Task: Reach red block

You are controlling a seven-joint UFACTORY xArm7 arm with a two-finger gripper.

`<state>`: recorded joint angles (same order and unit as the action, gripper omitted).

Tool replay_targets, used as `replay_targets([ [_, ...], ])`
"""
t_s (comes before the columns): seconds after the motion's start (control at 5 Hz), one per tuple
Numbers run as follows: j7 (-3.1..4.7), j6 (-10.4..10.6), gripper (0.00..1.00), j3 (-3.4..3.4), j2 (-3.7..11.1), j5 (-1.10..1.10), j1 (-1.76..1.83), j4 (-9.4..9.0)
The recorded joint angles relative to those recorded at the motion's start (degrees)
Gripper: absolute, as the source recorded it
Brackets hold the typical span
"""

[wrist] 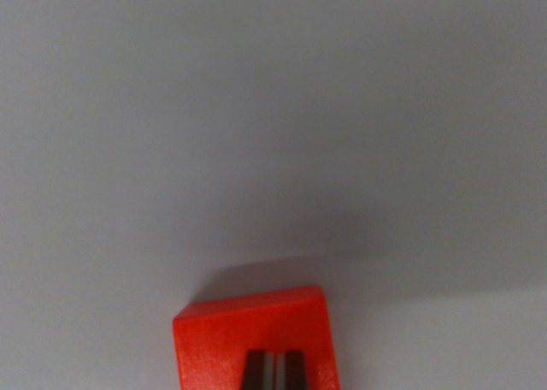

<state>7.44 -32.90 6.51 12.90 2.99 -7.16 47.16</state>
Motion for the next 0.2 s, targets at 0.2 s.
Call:
replay_targets([
  [0.2,0.0,0.0,1.0,0.0,0.0,0.0,0.0,0.0],
])
